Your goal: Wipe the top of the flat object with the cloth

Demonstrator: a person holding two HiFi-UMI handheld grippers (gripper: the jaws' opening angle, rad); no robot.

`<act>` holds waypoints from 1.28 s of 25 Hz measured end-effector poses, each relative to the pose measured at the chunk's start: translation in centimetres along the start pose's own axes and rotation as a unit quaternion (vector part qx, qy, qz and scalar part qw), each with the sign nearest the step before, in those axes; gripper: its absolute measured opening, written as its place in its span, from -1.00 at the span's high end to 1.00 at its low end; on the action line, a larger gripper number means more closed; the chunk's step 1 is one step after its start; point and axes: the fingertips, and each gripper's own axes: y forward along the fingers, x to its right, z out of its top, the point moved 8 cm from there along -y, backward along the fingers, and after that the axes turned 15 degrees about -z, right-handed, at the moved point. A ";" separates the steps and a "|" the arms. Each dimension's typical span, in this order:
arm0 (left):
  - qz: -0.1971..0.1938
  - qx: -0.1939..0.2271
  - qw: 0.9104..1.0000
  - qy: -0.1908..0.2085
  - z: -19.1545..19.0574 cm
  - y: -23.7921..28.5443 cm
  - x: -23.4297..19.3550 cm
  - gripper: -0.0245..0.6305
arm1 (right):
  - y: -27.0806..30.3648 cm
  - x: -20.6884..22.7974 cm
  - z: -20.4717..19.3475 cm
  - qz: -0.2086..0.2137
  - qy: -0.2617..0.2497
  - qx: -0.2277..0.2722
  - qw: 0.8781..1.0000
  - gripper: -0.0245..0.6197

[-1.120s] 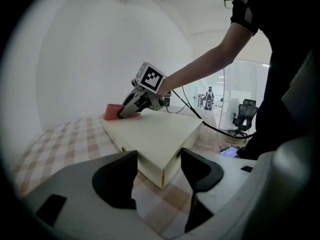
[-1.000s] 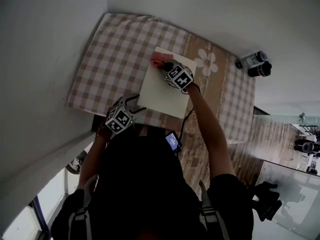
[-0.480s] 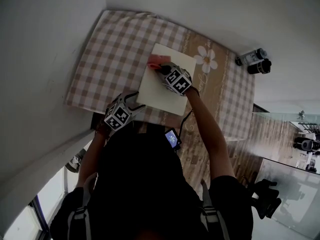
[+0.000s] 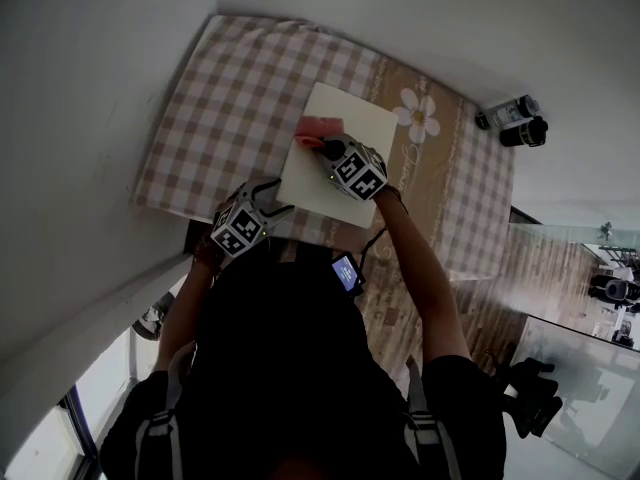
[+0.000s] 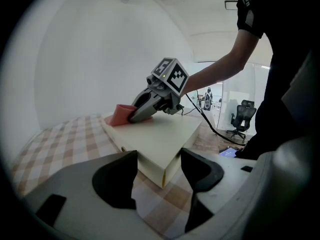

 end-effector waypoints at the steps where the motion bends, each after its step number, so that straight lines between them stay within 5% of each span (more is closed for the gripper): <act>1: 0.000 0.001 1.000 0.001 0.1 0.1 -0.1 0.05 | -0.1 -0.1 0.0 0.001 0.000 0.003 1.000 0.87; 32: 0.006 0.000 1.000 0.008 -0.1 0.1 0.0 0.05 | -5.1 -9.0 -0.4 0.027 -0.022 0.033 0.999 0.87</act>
